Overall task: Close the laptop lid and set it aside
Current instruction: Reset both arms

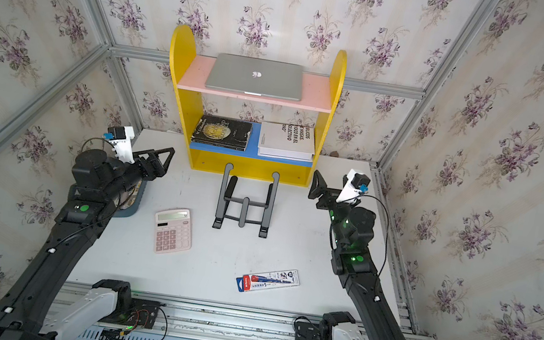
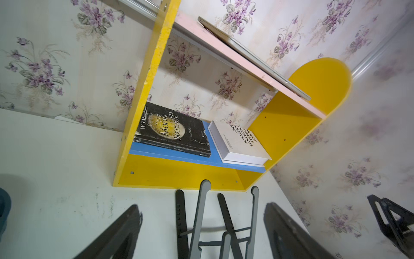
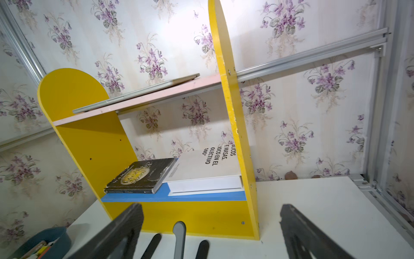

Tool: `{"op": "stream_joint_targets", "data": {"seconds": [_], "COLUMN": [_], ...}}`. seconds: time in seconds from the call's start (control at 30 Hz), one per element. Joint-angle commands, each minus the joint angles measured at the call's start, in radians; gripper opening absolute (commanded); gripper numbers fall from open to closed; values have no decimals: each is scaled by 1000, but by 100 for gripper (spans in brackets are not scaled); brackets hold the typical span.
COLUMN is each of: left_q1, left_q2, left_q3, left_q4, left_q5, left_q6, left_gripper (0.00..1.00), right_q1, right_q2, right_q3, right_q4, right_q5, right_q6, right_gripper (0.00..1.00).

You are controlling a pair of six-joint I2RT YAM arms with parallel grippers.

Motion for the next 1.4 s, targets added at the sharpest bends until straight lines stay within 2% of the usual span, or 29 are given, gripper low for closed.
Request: {"op": "stream_joint_targets", "data": {"seconds": [0.0, 0.13, 0.3, 0.5, 0.67, 0.83, 0.93, 1.1, 1.17, 1.3, 1.37], "left_q1": [0, -1, -1, 0, -1, -1, 0, 1, 1, 3, 3], "left_q2": [-26, -53, -60, -41, 63, 193, 247, 318, 313, 330, 342], "left_q3": [-71, -172, -294, -511, -580, -616, -600, -586, -568, -576, -570], "left_q4": [99, 157, 231, 501, 640, 751, 755, 786, 744, 789, 807], "left_q5": [-96, -204, -345, -473, -485, -513, -508, -531, -527, -525, -524], "left_q6": [45, 64, 128, 233, 307, 304, 314, 317, 321, 338, 351], "left_gripper": [89, 89, 89, 89, 90, 91, 92, 94, 94, 95, 95], "right_q1": [-2, -1, -1, -3, -7, -13, -19, -30, -34, -35, -40], "right_q2": [-18, 7, 83, 181, 238, 256, 293, 301, 321, 409, 408], "right_q3": [-107, -221, -305, -372, -394, -394, -400, -388, -390, -415, -394], "right_q4": [198, 286, 366, 464, 529, 543, 559, 522, 519, 621, 565], "right_q5": [122, 224, 287, 382, 402, 430, 462, 436, 425, 432, 421], "right_q6": [-6, 15, 15, 2, -1, -64, -83, -80, -77, -75, -69], "right_gripper": [100, 100, 100, 100, 100, 100, 100, 100, 100, 100, 100]}}
